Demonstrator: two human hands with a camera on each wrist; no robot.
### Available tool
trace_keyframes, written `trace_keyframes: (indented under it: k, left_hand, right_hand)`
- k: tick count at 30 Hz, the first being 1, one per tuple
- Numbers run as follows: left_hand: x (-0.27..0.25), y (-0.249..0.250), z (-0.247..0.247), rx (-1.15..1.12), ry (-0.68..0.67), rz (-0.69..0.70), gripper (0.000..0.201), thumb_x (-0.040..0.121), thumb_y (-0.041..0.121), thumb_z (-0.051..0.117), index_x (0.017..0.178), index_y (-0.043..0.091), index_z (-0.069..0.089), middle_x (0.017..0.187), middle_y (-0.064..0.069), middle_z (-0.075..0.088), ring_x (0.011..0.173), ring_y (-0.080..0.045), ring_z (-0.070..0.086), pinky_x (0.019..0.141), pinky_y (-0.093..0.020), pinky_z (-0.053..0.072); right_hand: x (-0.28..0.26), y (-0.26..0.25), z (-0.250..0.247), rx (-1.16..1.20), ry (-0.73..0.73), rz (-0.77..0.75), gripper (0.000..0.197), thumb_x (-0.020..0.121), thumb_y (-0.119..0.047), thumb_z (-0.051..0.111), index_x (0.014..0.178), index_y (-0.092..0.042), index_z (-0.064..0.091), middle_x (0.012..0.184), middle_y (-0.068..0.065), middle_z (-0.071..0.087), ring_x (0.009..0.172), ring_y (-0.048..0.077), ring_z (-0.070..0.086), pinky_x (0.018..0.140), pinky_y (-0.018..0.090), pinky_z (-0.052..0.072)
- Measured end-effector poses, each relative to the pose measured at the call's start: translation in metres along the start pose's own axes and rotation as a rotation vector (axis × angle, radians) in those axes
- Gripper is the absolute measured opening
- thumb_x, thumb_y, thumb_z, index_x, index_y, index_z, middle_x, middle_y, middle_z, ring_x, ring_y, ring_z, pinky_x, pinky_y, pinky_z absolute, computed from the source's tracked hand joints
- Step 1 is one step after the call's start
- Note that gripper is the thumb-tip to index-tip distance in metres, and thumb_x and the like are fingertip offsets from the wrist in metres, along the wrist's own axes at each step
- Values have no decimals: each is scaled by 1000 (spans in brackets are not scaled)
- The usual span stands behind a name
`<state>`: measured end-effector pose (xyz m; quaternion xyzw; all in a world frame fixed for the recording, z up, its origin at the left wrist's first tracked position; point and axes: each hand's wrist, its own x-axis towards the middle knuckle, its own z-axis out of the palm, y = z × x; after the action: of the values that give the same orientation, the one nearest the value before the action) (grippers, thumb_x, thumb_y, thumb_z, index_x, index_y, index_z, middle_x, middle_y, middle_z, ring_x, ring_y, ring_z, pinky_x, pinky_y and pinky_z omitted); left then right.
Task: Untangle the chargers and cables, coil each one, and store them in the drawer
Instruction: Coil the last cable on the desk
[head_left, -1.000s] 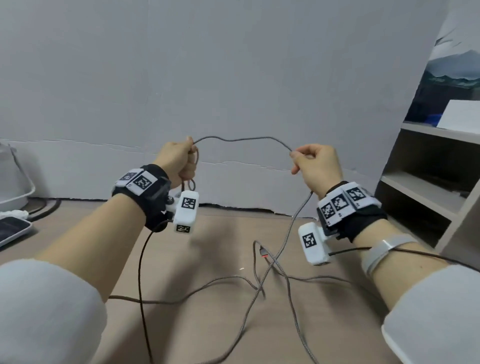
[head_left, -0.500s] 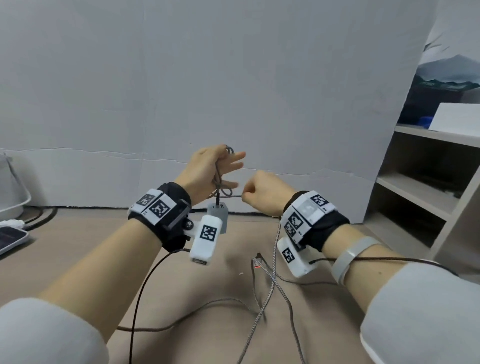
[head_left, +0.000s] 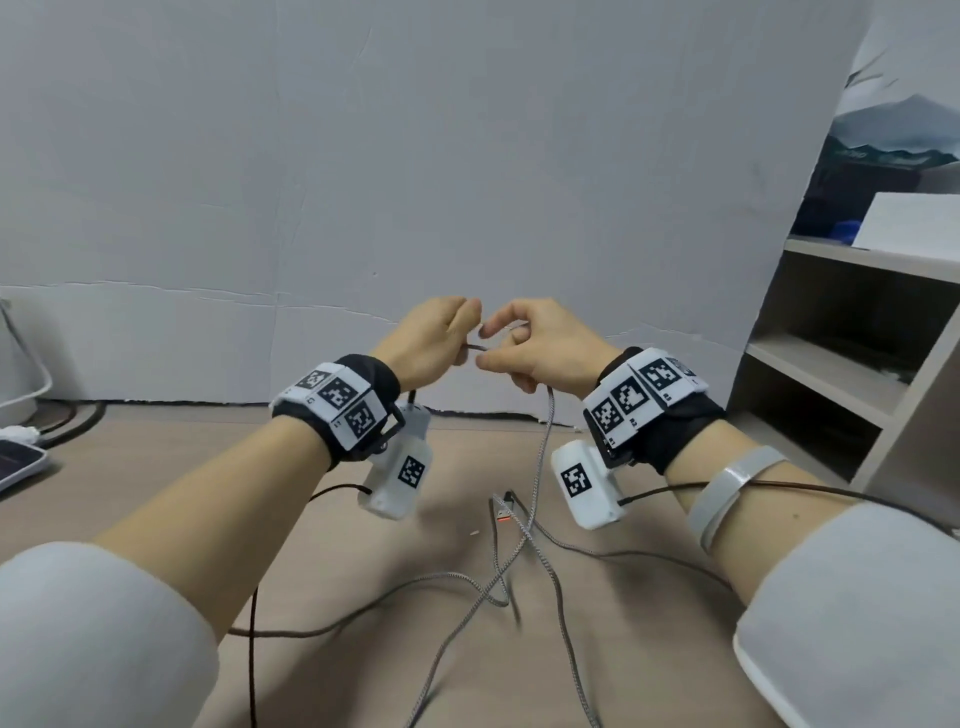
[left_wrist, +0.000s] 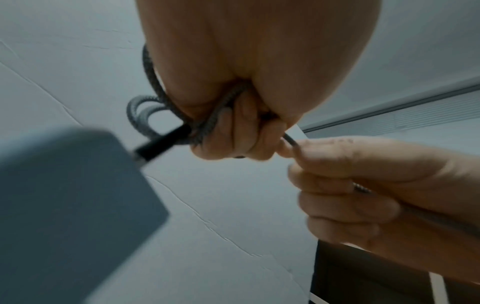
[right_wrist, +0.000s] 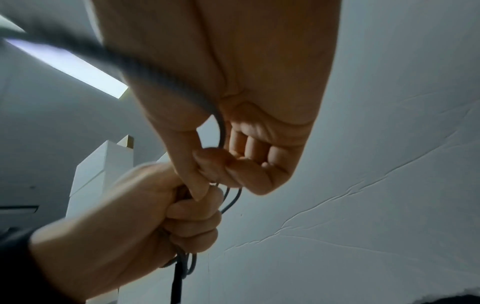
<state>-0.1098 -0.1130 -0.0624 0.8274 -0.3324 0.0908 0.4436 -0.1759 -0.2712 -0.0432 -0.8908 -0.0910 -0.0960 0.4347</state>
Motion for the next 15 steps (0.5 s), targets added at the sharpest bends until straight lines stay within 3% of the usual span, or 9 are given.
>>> trace_keyframes:
  k: [3, 5, 8, 10, 12, 15]
  left_hand:
    - [9, -19, -15, 38, -16, -31, 44, 106, 43, 41, 86, 5, 52, 65, 2, 50, 53, -14, 41, 53, -29, 36]
    - [10, -28, -24, 53, -52, -25, 41, 99, 49, 56, 89, 9, 58, 67, 6, 49, 53, -8, 43, 51, -23, 37]
    - [14, -37, -31, 125, -69, 8, 31, 90, 38, 73, 86, 9, 64, 62, 10, 48, 42, 1, 42, 44, -11, 32]
    - [19, -44, -36, 181, 3, 5, 29, 93, 31, 71, 79, 7, 64, 58, 9, 49, 39, 0, 41, 42, -10, 31]
    - [25, -56, -44, 247, 152, -28, 33, 97, 32, 65, 71, 12, 64, 59, 9, 53, 47, -2, 45, 47, -13, 31]
    - [30, -71, -55, 256, 324, -159, 39, 100, 39, 57, 73, 12, 61, 61, 4, 53, 56, -12, 47, 54, -29, 34]
  right_hand:
    - [-1, 6, -11, -24, -85, 83, 25, 89, -5, 72, 111, -4, 62, 57, 2, 55, 51, 19, 56, 49, 25, 48]
    - [-4, 9, -17, -85, -153, 140, 19, 91, 0, 66, 110, 0, 64, 67, 7, 60, 58, 21, 67, 57, 29, 57]
    - [-8, 16, -24, -106, -175, 217, 16, 96, 4, 54, 108, 3, 63, 76, 12, 63, 68, 26, 74, 67, 36, 62]
    - [-7, 21, -28, -77, -139, 253, 17, 98, 4, 46, 105, 1, 61, 75, 17, 65, 69, 27, 75, 66, 35, 62]
    - [-5, 27, -31, -30, -72, 262, 16, 100, 3, 45, 102, -1, 60, 72, 16, 64, 62, 23, 73, 60, 33, 62]
    - [-1, 38, -35, 79, 118, 198, 10, 101, -9, 57, 100, -3, 65, 69, 6, 49, 45, 12, 59, 48, 26, 52]
